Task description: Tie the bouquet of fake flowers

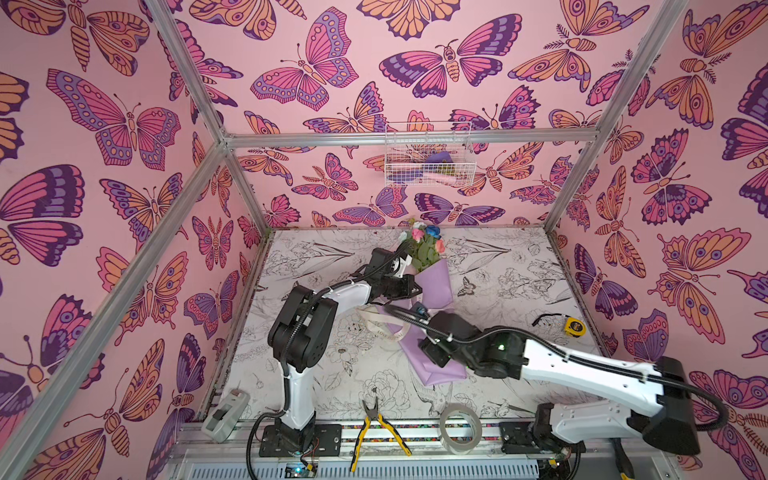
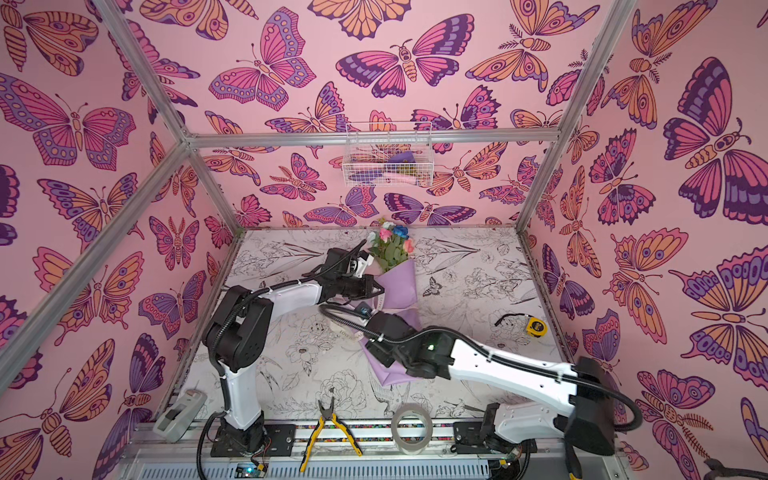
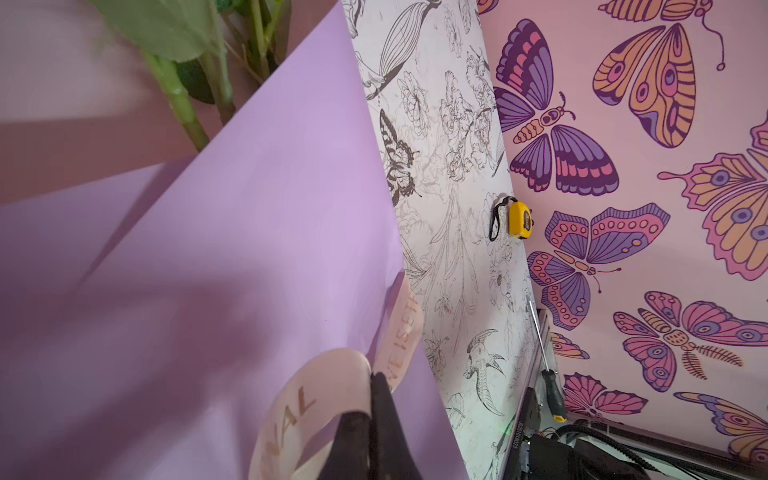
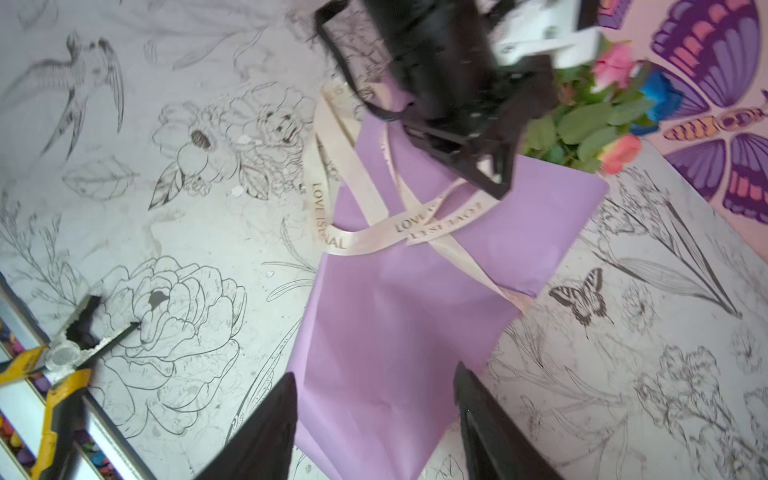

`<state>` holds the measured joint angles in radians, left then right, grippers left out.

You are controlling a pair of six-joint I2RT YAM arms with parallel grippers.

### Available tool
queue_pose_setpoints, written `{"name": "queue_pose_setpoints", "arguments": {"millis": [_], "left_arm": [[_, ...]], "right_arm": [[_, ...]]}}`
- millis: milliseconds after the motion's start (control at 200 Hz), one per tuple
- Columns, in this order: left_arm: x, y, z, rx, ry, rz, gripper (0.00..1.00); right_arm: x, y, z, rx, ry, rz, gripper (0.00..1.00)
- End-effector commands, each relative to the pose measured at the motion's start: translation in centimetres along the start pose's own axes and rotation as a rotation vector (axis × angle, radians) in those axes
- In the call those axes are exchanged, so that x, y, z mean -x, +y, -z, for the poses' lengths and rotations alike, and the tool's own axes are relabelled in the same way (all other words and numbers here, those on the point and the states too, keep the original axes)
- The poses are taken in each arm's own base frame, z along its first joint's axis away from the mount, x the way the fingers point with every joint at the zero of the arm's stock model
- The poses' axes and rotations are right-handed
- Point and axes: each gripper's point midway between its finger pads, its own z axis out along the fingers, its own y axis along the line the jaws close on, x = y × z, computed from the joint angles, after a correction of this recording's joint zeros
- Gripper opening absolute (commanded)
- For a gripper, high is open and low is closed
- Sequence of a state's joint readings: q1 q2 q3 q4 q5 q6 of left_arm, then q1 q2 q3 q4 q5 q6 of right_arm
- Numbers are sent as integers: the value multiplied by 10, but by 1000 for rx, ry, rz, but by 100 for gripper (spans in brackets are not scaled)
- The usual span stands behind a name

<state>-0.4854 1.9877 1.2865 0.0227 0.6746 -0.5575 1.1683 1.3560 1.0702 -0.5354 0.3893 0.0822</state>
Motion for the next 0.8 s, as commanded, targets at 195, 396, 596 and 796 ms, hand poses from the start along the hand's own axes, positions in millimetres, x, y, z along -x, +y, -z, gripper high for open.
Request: {"name": "queue_pose_setpoints", "arguments": {"millis": [195, 396, 596, 796], "left_arm": [[5, 4, 0, -55, 39, 97, 0], [8, 8, 3, -74, 47, 117, 0], [8, 11, 1, -76, 53, 126, 0], [8, 10, 0, -79, 55, 129, 0]], "right_arm": [[28, 21, -74, -84, 100, 329, 60], [30, 24, -119, -170, 151, 501, 60], [41, 23, -148, -202, 152, 539, 61], [43, 23, -173, -174, 169, 530, 60]]}}
